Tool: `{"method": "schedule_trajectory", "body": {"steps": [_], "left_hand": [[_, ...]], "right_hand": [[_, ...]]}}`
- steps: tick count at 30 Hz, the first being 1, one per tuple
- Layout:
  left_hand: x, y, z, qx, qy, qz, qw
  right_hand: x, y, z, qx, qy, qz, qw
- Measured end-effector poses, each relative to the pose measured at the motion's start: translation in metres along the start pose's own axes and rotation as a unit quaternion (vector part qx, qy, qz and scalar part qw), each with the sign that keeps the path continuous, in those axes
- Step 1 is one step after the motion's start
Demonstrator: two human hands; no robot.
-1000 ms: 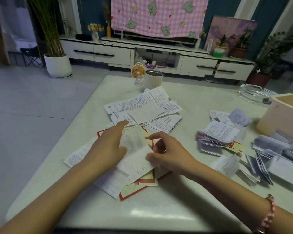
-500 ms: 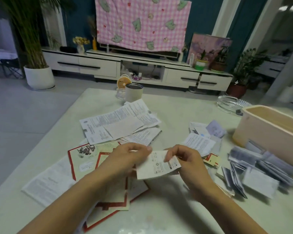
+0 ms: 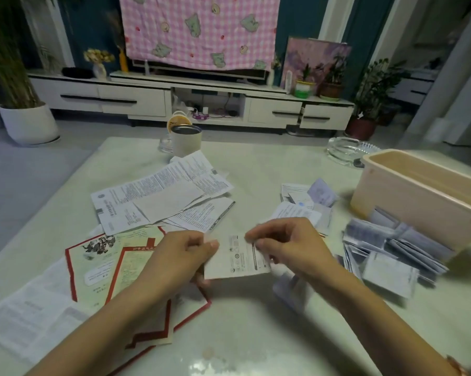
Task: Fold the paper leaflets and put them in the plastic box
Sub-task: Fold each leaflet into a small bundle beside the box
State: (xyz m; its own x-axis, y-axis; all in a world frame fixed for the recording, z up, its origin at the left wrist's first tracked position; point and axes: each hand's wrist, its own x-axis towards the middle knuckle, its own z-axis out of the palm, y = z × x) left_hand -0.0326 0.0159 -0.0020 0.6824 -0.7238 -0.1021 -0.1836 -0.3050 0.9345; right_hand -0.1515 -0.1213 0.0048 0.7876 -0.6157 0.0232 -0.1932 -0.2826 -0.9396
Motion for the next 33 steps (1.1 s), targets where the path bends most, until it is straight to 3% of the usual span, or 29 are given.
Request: {"method": "schedule_trajectory", "body": {"steps": [5,8,13,16,20,26,31,33], "left_hand": [[0.002,0.000,-0.004,-0.049,0.004,-0.012,0.999],[0.002,0.000,-0.004,-0.053,0.008,-0.015,0.998],[-0.001,0.002,-0.006,-0.043,0.010,-0.013,0.999],[-0.006,-0.001,-0.014,-0.026,0.023,-0.011,0.999],[-0.010,-0.013,-0.034,0.059,0.059,0.016,0.996],[-0.016,-0.029,-0.063,0.237,0.093,0.057,0.965],[-0.018,-0.046,-0.074,0.371,0.051,-0.012,0.927],[-0.021,-0.056,-0.075,0.397,0.025,-0.037,0.917]], "right_hand": [[0.015,0.004,-0.039,0.065,0.198,-0.020,0.978],[0.022,0.017,-0.058,0.021,0.255,0.003,0.967],[0.027,0.037,-0.054,-0.158,0.179,0.058,0.969],[0.028,0.048,-0.046,-0.330,0.122,0.053,0.934],[0.033,0.053,-0.048,-0.425,0.107,0.048,0.897],[0.028,0.040,-0.049,-0.390,0.173,-0.015,0.904],[0.009,0.017,-0.027,-0.335,0.192,-0.111,0.916],[0.001,0.009,-0.007,-0.322,0.165,-0.146,0.921]]}}
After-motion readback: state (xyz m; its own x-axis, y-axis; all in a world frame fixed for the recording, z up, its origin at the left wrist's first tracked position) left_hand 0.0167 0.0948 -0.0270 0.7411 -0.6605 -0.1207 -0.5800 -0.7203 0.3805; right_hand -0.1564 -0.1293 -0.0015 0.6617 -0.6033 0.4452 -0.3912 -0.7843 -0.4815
